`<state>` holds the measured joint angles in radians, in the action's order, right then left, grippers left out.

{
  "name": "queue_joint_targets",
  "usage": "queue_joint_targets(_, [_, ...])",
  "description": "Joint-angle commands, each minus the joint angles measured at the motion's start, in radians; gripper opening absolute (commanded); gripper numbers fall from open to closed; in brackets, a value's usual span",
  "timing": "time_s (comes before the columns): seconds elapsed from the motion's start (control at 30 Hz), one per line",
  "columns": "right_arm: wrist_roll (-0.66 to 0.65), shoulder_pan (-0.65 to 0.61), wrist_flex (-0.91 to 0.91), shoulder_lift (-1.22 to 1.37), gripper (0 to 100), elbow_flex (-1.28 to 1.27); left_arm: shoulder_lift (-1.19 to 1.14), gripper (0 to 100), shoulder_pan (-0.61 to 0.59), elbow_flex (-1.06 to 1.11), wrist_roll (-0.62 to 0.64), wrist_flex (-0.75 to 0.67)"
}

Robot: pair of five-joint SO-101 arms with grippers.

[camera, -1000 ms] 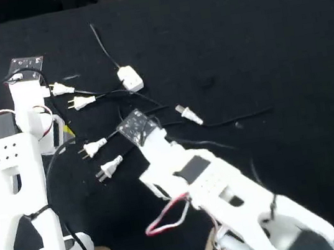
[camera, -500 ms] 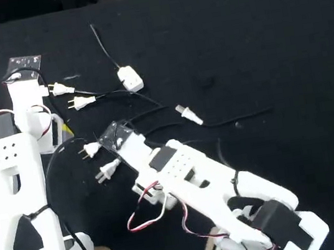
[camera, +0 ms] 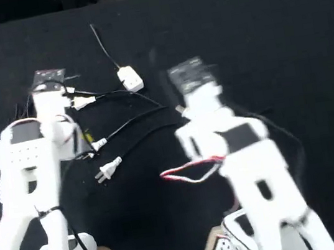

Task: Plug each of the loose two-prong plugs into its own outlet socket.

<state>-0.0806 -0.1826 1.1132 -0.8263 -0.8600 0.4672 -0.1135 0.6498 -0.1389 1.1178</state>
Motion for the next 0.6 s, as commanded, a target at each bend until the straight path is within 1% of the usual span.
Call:
queue_joint_targets(0.0, [-0.008,0.189,-0.106,-0.102,1.0,-0.025,0.028,24,0.108,-0.008,0.098,-0.083])
queue_joint_targets(0.1, [-0.008,0.31,-0.201,-0.07,1.1,-0.05,0.02,24,0.193,-0.044,0.141,-0.135])
queue_joint_targets(0.2, [0.002,0.385,-0.25,-0.002,1.1,-0.047,-0.051,24,0.265,-0.125,0.153,-0.178])
queue_joint_targets(0.3, [0.071,0.42,-0.287,0.067,1.1,-0.042,-0.199,24,0.318,-0.263,0.167,-0.176])
queue_joint_targets(0.47, [0.149,0.503,-0.298,0.157,1.1,0.007,-0.499,24,0.41,-0.516,0.288,-0.172])
queue_joint_targets(0.57, [0.169,0.539,-0.315,0.203,1.1,0.024,-0.638,24,0.478,-0.659,0.344,-0.144])
